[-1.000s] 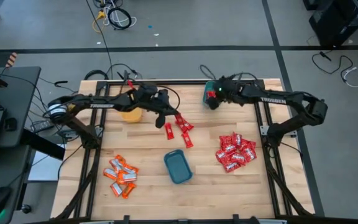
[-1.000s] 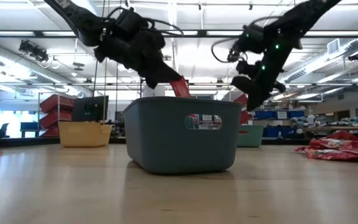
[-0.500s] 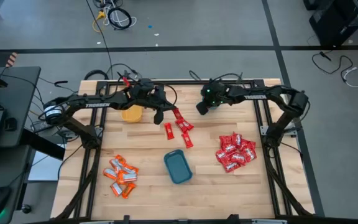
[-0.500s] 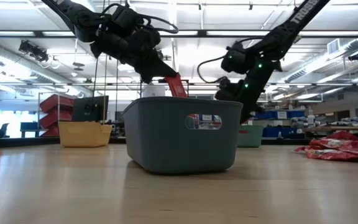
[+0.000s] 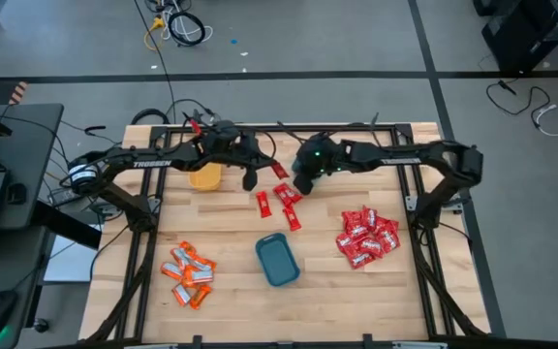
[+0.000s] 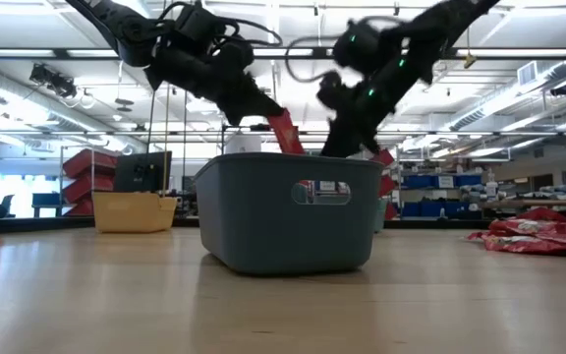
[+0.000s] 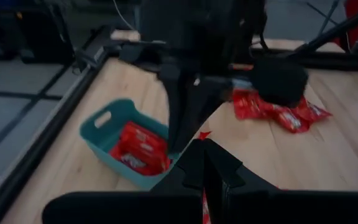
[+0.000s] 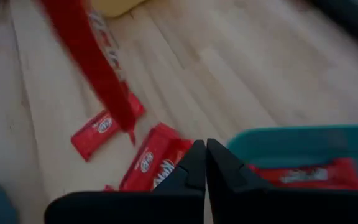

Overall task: Sort candy
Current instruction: Put the red chocolate bar into the green bin

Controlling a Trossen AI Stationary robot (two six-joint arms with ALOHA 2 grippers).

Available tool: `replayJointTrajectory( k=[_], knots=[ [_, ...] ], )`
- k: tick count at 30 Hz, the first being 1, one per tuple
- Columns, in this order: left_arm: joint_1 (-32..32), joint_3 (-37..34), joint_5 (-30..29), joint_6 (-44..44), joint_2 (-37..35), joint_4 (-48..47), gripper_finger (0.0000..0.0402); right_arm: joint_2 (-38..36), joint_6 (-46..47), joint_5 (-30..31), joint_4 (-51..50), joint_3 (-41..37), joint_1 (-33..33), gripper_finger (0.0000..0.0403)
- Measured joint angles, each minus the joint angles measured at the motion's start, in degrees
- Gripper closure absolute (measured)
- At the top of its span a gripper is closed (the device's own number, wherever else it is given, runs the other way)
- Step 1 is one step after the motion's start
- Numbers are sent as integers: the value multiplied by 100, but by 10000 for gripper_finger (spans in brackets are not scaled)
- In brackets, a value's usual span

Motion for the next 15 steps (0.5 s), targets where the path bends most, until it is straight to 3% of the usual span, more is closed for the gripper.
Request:
replayJointTrajectory(
  k=[7,12,15],
  knots=[
    [-7,0,-182,-489,295,1284,401,-1241,37,1499,-1357,0,-45,402],
    [-13,2,-322,-804,880,2287,401,-1771,41,1738,-1745,0,-147,402],
    [-2,220,-535,-883,1267,2281,401,-1890,7,1740,-1758,0,-186,402]
  ],
)
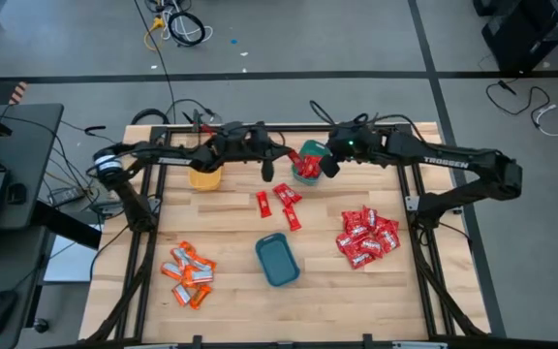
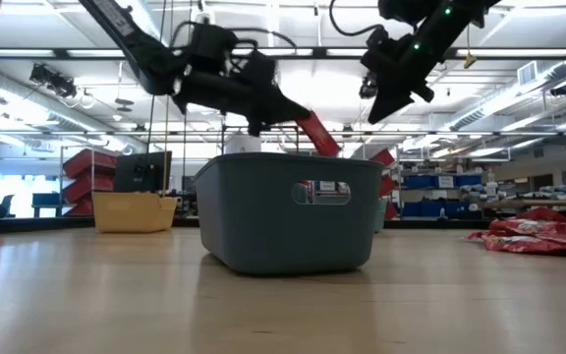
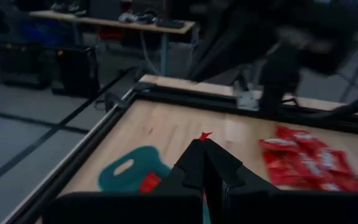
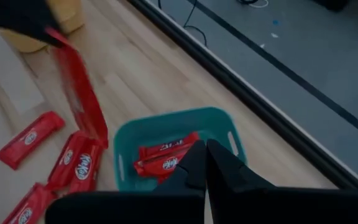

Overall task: Sort candy
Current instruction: Put the red chocolate bar into the green bin

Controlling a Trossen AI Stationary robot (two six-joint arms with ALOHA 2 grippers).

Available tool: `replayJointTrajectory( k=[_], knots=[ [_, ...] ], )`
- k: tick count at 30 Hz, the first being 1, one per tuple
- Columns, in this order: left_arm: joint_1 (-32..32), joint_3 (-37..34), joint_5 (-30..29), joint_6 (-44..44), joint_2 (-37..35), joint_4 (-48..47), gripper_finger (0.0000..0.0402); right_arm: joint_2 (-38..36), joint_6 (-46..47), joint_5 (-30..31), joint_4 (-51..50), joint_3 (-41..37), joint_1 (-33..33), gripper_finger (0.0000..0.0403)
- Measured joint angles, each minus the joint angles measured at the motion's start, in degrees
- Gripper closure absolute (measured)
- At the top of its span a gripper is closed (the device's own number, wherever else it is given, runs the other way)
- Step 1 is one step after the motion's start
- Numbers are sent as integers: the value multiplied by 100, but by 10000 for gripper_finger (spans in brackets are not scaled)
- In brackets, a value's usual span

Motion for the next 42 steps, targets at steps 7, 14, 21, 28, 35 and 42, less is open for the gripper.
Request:
replayJointTrajectory(
  k=[7,14,21,28,35,42],
  knots=[
    [0,963,-237,26,948,-1034,401,39,-121,15,-20,0,-13,403],
    [5,1806,-279,57,1432,-2502,401,137,-128,15,-80,-2,-14,403],
    [-15,1935,1,186,1463,-2818,365,137,-134,15,-75,-2,-14,401],
    [-17,1935,254,179,1463,-2863,291,137,-158,11,-77,-4,-14,380],
    [-8,1935,251,194,1400,-2709,227,138,-214,-2,-49,-4,-27,339],
    [73,1851,-149,793,554,-2842,221,531,-882,-1080,713,-139,-23,291]
  ],
)
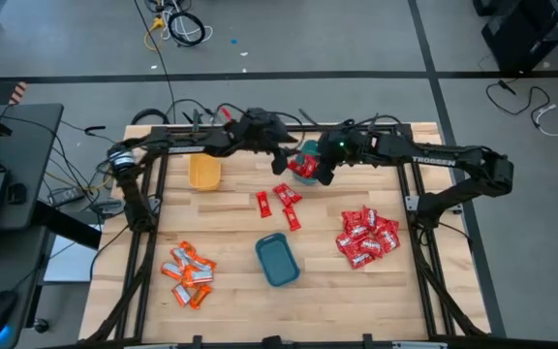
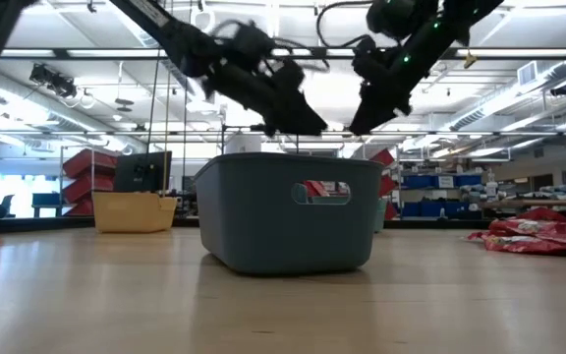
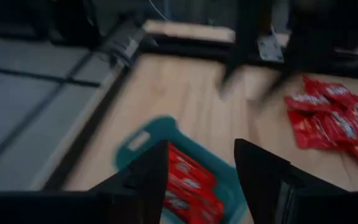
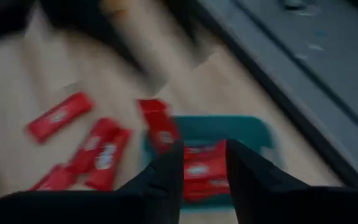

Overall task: Sort candy
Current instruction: Put the red chocolate bar into the green bin

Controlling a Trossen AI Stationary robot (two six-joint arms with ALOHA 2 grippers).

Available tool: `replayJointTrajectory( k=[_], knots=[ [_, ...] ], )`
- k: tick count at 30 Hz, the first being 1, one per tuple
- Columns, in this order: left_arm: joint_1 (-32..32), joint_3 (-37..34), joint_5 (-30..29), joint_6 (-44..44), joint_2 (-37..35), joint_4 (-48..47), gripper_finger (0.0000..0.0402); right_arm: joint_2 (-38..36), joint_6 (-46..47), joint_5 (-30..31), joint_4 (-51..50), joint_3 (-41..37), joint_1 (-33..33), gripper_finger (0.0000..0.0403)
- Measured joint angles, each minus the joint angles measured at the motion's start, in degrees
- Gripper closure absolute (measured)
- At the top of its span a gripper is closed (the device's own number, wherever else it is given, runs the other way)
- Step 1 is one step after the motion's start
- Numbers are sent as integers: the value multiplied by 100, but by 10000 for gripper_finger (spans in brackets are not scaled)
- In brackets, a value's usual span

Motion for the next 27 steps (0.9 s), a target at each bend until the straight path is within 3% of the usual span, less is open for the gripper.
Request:
replayJointTrajectory(
  k=[4,11,18,23,27],
  knots=[
    [79,-549,-169,123,-730,338,254,394,-348,-601,661,-190,3,260],
    [240,-2399,-175,-325,-1942,1931,322,1186,-600,-606,1582,-230,53,193],
    [147,-3815,-135,-517,-2762,2975,341,1631,-1109,-594,2256,-230,13,132],
    [96,-4255,-136,-538,-3105,3096,341,1660,-1180,-799,2314,-228,-131,139],
    [76,-4406,-136,-556,-3152,3126,341,1660,-1150,-1282,2311,-228,-280,187]
  ],
)
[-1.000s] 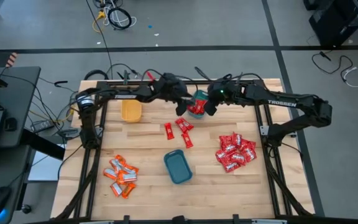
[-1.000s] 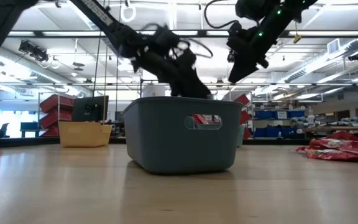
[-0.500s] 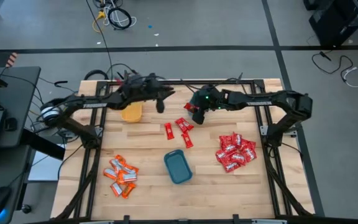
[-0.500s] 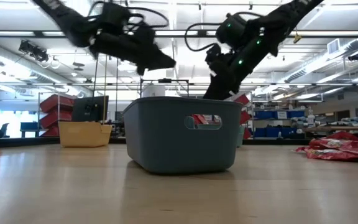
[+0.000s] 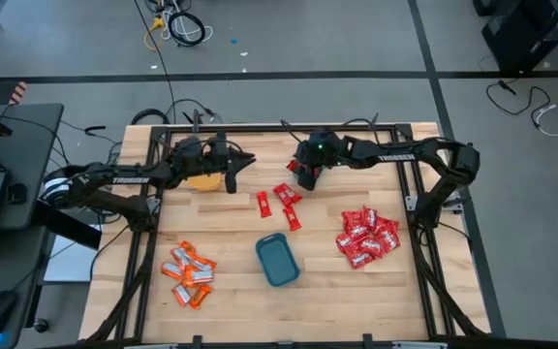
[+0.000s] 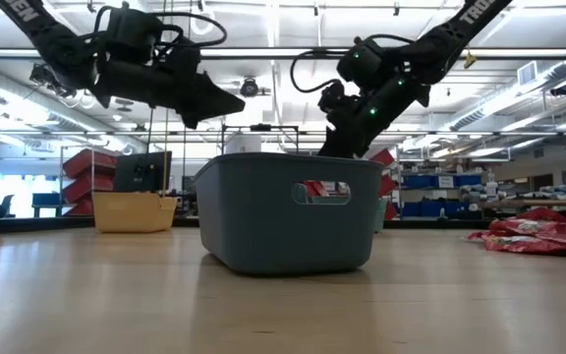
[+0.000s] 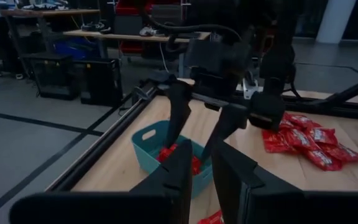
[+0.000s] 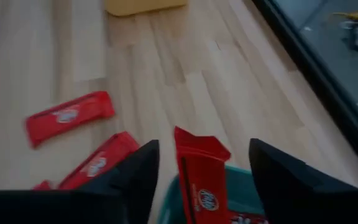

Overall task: Sort candy
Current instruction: Put the red chocolate bar into the green bin

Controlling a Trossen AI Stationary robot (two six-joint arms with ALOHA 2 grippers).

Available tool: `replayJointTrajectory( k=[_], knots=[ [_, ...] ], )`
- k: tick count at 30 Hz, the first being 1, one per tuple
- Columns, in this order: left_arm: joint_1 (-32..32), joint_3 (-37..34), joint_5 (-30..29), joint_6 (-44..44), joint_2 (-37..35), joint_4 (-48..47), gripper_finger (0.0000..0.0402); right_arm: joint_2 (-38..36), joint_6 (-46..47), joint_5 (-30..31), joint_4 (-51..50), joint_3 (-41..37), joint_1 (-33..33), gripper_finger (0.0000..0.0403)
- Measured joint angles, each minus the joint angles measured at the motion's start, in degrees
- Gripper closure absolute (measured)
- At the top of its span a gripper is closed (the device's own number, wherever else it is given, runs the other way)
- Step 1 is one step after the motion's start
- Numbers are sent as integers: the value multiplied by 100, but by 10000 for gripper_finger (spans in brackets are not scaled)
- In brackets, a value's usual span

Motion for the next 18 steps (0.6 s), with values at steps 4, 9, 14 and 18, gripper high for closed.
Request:
replayJointTrajectory(
  k=[4,9,14,18],
  knots=[
    [-9,-97,0,26,-2,47,341,0,0,-467,9,0,-115,255],
    [-9,-133,0,24,-2,106,341,0,-29,-799,25,0,-223,332],
    [-9,-133,-2,58,-2,93,341,0,-93,-800,-48,0,-278,392],
    [-9,-133,-1,58,-2,90,341,-42,181,-721,-118,0,-281,389]
  ],
)
